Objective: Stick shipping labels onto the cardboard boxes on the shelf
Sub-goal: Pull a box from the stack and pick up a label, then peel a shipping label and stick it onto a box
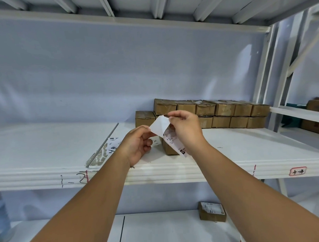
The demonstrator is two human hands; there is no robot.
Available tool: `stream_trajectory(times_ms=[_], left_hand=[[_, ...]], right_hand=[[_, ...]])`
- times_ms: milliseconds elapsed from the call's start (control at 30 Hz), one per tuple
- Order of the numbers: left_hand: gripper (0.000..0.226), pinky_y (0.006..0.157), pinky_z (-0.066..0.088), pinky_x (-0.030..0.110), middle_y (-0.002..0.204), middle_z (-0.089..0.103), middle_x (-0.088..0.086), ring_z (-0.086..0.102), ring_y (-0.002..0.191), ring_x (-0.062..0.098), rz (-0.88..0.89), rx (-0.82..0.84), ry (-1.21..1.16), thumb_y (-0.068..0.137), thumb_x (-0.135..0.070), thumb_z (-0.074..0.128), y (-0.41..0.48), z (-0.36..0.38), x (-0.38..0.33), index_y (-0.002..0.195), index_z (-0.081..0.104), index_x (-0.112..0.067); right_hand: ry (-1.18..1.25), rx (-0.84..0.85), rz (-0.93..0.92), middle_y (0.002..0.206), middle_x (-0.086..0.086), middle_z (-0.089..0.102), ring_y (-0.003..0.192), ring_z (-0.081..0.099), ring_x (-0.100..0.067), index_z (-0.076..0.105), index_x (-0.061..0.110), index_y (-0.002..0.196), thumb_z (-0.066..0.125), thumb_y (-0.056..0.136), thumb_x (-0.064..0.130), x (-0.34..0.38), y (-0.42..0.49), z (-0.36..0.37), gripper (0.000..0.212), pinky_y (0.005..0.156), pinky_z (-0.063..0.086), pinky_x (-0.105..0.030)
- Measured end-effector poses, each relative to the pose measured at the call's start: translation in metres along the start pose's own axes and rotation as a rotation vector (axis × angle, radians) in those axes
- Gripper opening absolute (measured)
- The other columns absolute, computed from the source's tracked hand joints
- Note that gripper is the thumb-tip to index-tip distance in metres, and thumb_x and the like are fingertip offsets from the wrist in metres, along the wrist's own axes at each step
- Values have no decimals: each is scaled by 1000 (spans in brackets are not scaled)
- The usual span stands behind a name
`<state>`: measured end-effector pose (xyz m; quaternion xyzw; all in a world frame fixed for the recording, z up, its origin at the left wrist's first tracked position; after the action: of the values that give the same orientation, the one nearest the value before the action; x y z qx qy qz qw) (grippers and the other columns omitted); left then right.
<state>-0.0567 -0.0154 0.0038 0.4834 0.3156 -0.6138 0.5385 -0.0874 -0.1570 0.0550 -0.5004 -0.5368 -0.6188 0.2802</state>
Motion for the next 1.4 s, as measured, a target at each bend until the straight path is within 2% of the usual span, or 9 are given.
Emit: stream_trajectory(times_ms=[200, 333, 567, 700, 833, 1000, 1133, 1267, 1400], left_hand=[[18, 33, 27, 13, 57, 61, 2, 37, 34, 7, 4, -170, -168, 92, -5, 36, 2, -13, 1, 77, 45, -11], [13, 36, 43, 15, 56, 62, 12, 55, 38, 11, 4, -290, -225, 93, -3, 33, 7, -24, 5, 96, 46, -1], [22, 40, 48, 17, 72, 59, 18, 63, 43, 13, 90, -449, -378, 97, -5, 26, 1, -37, 0, 87, 45, 0], [37, 47, 53, 21, 91, 62, 24, 68, 57, 20, 190, -538, -516, 96, -7, 19, -3, -49, -2, 127, 38, 1], [46, 56, 57, 25, 101, 56, 23, 68, 74, 27, 208, -563, -539, 94, -6, 20, -7, -49, -4, 139, 27, -3], [30, 48, 54, 22, 80, 61, 20, 67, 63, 22, 159, -540, -486, 93, -4, 25, -3, -48, -3, 117, 42, 3], [14, 37, 32, 18, 58, 59, 9, 44, 37, 11, 182, -616, -195, 90, -6, 29, -1, -54, -6, 98, 41, -5], [4, 36, 26, 18, 59, 52, 8, 34, 37, 10, 196, -629, -119, 91, -8, 38, 0, -55, -5, 89, 41, -9], [17, 37, 36, 18, 64, 60, 12, 49, 36, 10, 224, -610, -106, 93, -12, 52, 0, -53, -7, 96, 36, -11]], right_hand=[[148, -91, 74, 88, -1, 59, 55, 55, -8, 57, 22, 110, 50, 95, 8, -8, 3, -16, 21, 54, 49, -24], [218, -181, 113, 92, -3, 60, 57, 55, -9, 58, 20, 106, 48, 96, 6, -15, 5, -30, 20, 63, 54, -28], [357, -455, 8, 86, 0, 60, 54, 52, -10, 56, 24, 94, 40, 97, 5, -11, 5, -66, 25, 59, 46, -27], [498, -561, -30, 90, 4, 58, 43, 51, -3, 52, 27, 85, 33, 99, 4, -1, 4, -80, 32, 56, 45, -23], [516, -542, -42, 94, -7, 60, 45, 55, -5, 52, 24, 85, 30, 99, 3, 6, 4, -83, 34, 50, 46, -19], [503, -507, -75, 90, -8, 61, 54, 61, -12, 54, 22, 85, 30, 101, 6, 11, 5, -80, 32, 53, 51, -21], [569, -491, -65, 80, -10, 62, 57, 63, -16, 53, 17, 86, 31, 100, 7, 11, 5, -79, 28, 51, 49, -22], [501, -485, -87, 78, -5, 64, 59, 60, -16, 56, 19, 83, 36, 100, 12, 11, 3, -81, 27, 51, 46, -21], [374, -471, -138, 75, 0, 60, 64, 56, -13, 60, 21, 81, 41, 99, 16, 17, 3, -81, 26, 58, 45, -25]])
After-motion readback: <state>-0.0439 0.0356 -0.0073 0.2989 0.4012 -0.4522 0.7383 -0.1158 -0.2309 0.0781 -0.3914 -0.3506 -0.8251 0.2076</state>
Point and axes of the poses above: each hand's wrist, its own y-axis towards the middle knuckle, its own z-axis out of the palm, x = y × z, the point moved 7 cm from there along y, towards the middle knuckle
